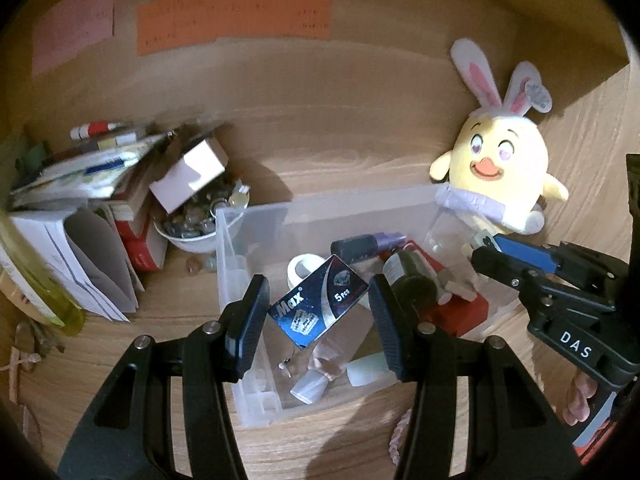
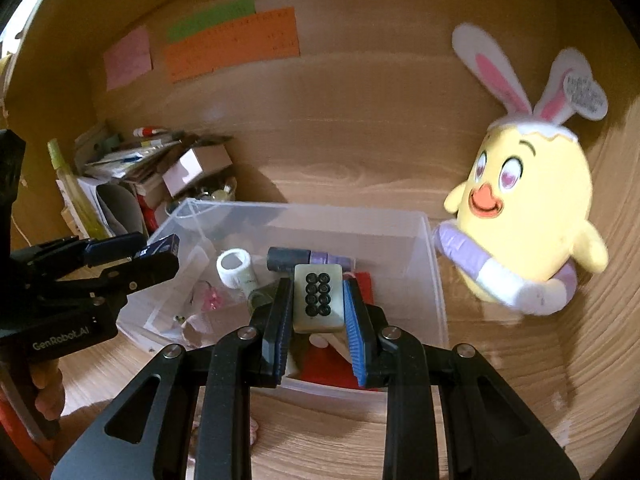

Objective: Organize objects
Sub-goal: 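Lift the mahjong tile and Max staple box and carry both into the box, then open both tools to release the tile and staple box in the box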

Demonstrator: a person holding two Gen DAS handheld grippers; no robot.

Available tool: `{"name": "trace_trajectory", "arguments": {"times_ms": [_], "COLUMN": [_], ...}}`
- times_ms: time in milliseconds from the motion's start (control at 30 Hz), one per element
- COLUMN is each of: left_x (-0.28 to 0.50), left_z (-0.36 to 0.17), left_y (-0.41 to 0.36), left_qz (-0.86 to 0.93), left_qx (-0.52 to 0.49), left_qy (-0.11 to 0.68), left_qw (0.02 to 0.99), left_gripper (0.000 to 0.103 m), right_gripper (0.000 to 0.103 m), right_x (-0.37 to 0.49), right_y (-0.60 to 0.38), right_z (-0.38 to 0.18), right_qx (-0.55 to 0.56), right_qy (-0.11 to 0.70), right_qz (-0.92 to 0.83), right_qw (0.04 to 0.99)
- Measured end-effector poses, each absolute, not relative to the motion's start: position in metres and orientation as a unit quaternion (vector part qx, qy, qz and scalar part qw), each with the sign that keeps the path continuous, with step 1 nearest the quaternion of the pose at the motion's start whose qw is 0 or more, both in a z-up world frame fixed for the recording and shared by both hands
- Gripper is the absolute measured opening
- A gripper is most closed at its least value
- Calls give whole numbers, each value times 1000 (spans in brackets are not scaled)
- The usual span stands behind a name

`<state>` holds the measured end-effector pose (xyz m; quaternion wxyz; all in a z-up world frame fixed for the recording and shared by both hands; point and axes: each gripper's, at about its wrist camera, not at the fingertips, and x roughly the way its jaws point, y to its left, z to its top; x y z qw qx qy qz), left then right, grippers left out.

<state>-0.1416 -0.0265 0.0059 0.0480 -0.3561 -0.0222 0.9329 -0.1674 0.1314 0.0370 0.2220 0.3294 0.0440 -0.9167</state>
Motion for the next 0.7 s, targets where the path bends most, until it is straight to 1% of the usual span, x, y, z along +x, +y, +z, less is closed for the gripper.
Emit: {"name": "trace_trajectory", "arguments": {"times_ms": [400,700], "left_x": [-151,-150], "left_z": [-18,-20], "left_y": [-21,-19], "left_qz": [919,921], "left_qx": [-389,-387], "left_qy": [-18,-8], "left_qw": [56,50], "left_gripper": [51,51], "right_gripper": [23,23], "right_x": [-174,-176], "right_y": [121,114], "right_z": [19,12], "right_qx": [357,366], "right_qy": [61,81], "right_qz": [-906,-902], "right_qw": [219,215]}}
